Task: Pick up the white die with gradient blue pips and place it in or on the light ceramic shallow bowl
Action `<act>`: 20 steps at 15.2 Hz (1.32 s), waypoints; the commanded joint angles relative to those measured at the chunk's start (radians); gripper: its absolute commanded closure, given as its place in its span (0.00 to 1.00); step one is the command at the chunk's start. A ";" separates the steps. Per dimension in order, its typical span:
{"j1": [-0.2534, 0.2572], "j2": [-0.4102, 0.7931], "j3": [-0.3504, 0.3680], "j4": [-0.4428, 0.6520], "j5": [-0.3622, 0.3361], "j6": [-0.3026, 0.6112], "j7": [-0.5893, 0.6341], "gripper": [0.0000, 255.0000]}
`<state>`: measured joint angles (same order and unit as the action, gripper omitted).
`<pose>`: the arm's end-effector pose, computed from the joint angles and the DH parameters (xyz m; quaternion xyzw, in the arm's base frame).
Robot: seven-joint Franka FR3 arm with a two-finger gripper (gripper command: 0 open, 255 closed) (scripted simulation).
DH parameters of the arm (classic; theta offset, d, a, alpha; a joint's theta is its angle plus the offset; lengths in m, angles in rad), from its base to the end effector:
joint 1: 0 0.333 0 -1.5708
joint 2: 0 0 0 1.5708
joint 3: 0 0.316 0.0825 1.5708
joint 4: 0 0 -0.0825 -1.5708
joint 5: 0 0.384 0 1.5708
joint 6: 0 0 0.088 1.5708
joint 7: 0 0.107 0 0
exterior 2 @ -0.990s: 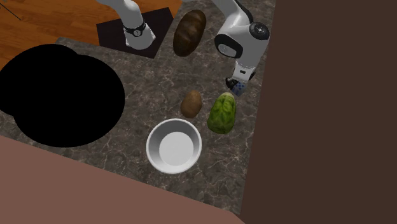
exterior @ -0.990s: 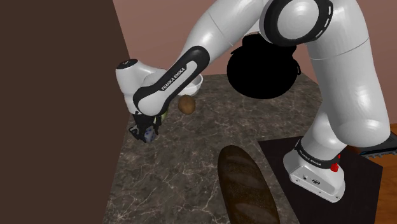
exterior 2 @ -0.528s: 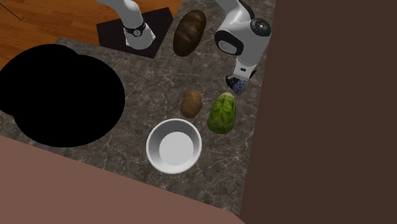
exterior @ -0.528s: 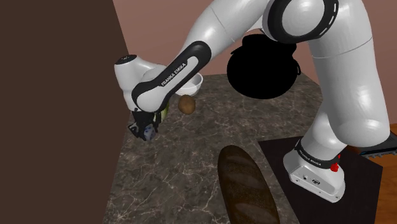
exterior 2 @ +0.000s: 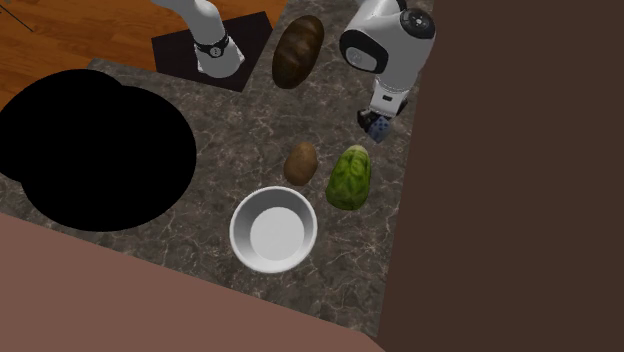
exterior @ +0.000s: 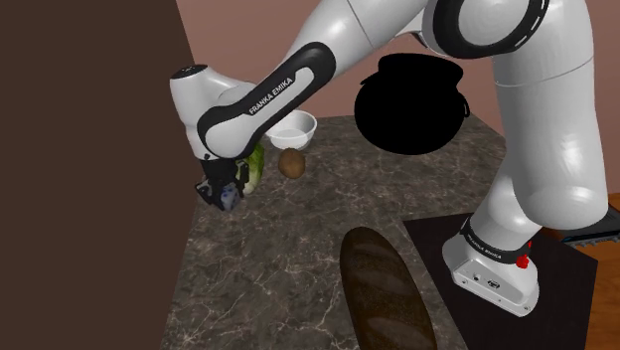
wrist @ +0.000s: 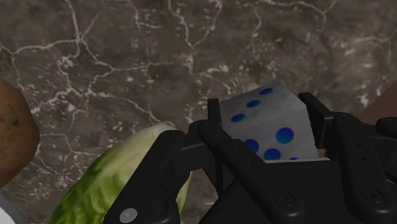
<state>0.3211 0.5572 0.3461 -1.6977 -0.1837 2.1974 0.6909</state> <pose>0.5451 0.3903 0.2851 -0.9996 -0.0197 0.0181 0.0069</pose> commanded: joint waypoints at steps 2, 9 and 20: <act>-0.004 -0.025 0.006 0.007 0.009 -0.031 -0.005 1.00; -0.011 -0.070 0.017 0.036 0.028 -0.104 -0.014 1.00; -0.050 -0.129 0.018 0.064 0.054 -0.186 -0.067 1.00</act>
<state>0.2853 0.4392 0.3670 -1.6228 -0.1340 2.0105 0.6412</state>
